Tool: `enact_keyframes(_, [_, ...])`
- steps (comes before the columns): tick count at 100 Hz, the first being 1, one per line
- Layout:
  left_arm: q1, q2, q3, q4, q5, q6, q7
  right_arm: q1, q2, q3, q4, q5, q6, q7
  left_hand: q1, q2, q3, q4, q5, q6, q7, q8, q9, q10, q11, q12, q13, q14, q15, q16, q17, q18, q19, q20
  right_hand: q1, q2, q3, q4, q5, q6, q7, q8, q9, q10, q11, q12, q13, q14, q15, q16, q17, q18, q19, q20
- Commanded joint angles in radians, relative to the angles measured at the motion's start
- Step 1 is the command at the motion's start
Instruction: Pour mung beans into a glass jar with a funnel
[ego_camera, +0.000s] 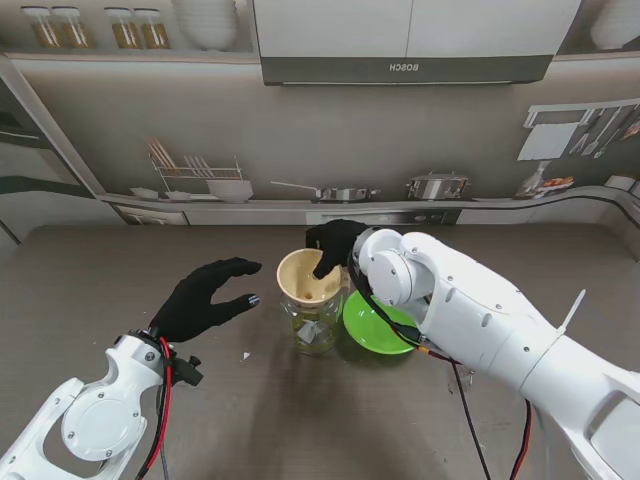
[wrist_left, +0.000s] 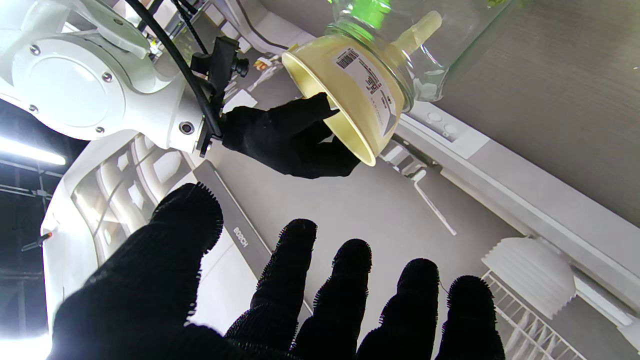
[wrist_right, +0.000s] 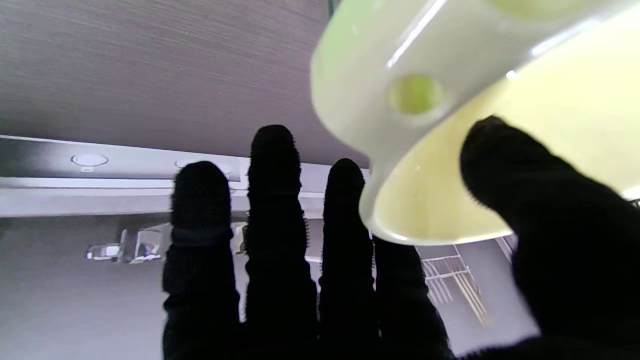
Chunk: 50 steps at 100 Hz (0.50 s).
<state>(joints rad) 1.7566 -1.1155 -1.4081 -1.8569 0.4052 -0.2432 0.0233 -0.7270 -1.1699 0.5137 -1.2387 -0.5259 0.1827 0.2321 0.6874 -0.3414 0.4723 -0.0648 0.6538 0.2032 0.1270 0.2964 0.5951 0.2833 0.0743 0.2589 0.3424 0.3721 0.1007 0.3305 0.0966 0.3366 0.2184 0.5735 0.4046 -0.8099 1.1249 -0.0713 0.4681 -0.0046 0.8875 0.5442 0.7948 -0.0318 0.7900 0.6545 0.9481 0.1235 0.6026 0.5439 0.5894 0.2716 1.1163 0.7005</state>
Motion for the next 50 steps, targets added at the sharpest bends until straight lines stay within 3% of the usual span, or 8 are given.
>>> enact_keyframes(1, [0.005,-0.003,-0.001,-0.006,-0.006,0.001,-0.018,0.012,-0.015,-0.009,0.013,-0.005,-0.016,0.012,0.015,0.042,-0.017,0.029,0.006,-0.005,0.002,-0.001,0.02,0.003,-0.005,-0.003,0.019,-0.007,-0.007,-0.001,0.0,-0.003,-0.028,0.006,-0.036,-0.066,0.152,-0.046,0.021,0.008,0.027,0.004,0.03,-0.031,0.016,0.02,0.037,-0.017,0.007,0.02,0.009,-0.021,0.04,0.001])
enact_keyframes(6, [0.004,-0.003,-0.001,-0.006,-0.007,0.001,-0.019,0.021,-0.02,-0.018,0.024,0.0,-0.021,0.009,0.014,0.043,-0.018,0.029,0.004,-0.007,0.001,-0.001,0.021,0.003,-0.005,-0.003,0.02,-0.007,-0.007,-0.001,0.001,-0.003,-0.028,0.006,-0.025,-0.06,0.167,-0.049,0.043,0.006,0.035,0.006,0.066,-0.045,0.023,0.022,0.051,-0.027,0.013,0.022,0.017,-0.027,0.045,0.002])
enact_keyframes(12, [0.005,-0.003,-0.002,-0.006,-0.007,0.002,-0.018,0.029,-0.025,-0.027,0.036,0.003,-0.027,0.006,0.014,0.044,-0.019,0.029,0.007,-0.006,0.002,-0.001,0.021,0.003,-0.005,-0.003,0.019,-0.006,-0.007,-0.001,0.001,-0.004,-0.028,0.006,0.019,-0.098,0.176,-0.165,0.094,-0.007,0.052,0.008,0.133,-0.058,0.01,0.064,0.077,-0.043,0.029,0.033,0.029,-0.041,0.062,-0.002])
enact_keyframes(16, [0.005,-0.003,-0.002,-0.007,-0.007,0.002,-0.017,0.033,-0.027,-0.032,0.043,0.003,-0.033,0.002,0.014,0.044,-0.019,0.029,0.007,-0.007,0.002,-0.001,0.02,0.002,-0.005,-0.003,0.021,-0.007,-0.006,-0.001,0.001,-0.003,-0.028,0.006,0.052,-0.125,0.18,-0.22,0.147,-0.025,0.068,0.012,0.199,-0.069,0.004,0.084,0.108,-0.063,0.052,0.044,0.046,-0.051,0.079,-0.001])
enact_keyframes(19, [0.006,-0.003,-0.002,-0.007,-0.007,0.003,-0.017,0.036,-0.029,-0.035,0.047,0.004,-0.037,0.002,0.014,0.044,-0.02,0.029,0.005,-0.005,0.001,-0.001,0.021,0.003,-0.005,-0.003,0.02,-0.007,-0.007,-0.001,0.001,-0.003,-0.028,0.006,0.07,-0.129,0.178,-0.241,0.174,-0.047,0.106,-0.07,0.249,-0.08,-0.018,0.11,0.127,-0.071,0.067,0.055,0.056,-0.058,0.093,-0.008])
enact_keyframes(31, [0.007,-0.004,-0.003,-0.009,-0.009,0.007,-0.016,0.043,-0.031,-0.041,0.057,0.013,-0.055,0.006,0.016,0.048,-0.02,0.03,0.008,-0.004,0.002,-0.001,0.021,0.005,-0.005,-0.003,0.021,-0.006,-0.006,-0.001,0.001,-0.002,-0.028,0.006,0.109,-0.072,0.175,-0.243,0.249,-0.137,0.243,-0.205,0.385,-0.109,-0.029,0.124,0.224,-0.108,0.123,0.083,0.105,-0.077,0.141,-0.01])
enact_keyframes(44, [0.007,-0.004,-0.003,-0.009,-0.011,0.006,-0.016,0.045,-0.035,-0.04,0.071,0.018,-0.083,-0.007,0.018,0.052,-0.022,0.029,0.008,-0.005,0.002,-0.001,0.023,0.007,-0.005,-0.003,0.021,-0.006,-0.007,-0.001,0.003,-0.002,-0.027,0.006,0.131,0.047,0.175,-0.249,0.37,-0.197,0.263,-0.252,0.495,-0.117,-0.04,0.095,0.314,-0.121,0.151,0.093,0.158,-0.096,0.181,-0.012])
enact_keyframes(50, [0.007,-0.004,-0.004,-0.009,-0.011,0.006,-0.016,0.047,-0.037,-0.039,0.077,0.017,-0.099,-0.015,0.019,0.053,-0.023,0.029,0.009,-0.004,0.002,-0.001,0.023,0.005,-0.005,-0.003,0.022,-0.004,-0.006,-0.001,0.003,0.0,-0.028,0.006,0.135,0.068,0.177,-0.251,0.386,-0.203,0.269,-0.248,0.508,-0.112,-0.032,0.106,0.339,-0.116,0.167,0.102,0.181,-0.111,0.203,-0.01])
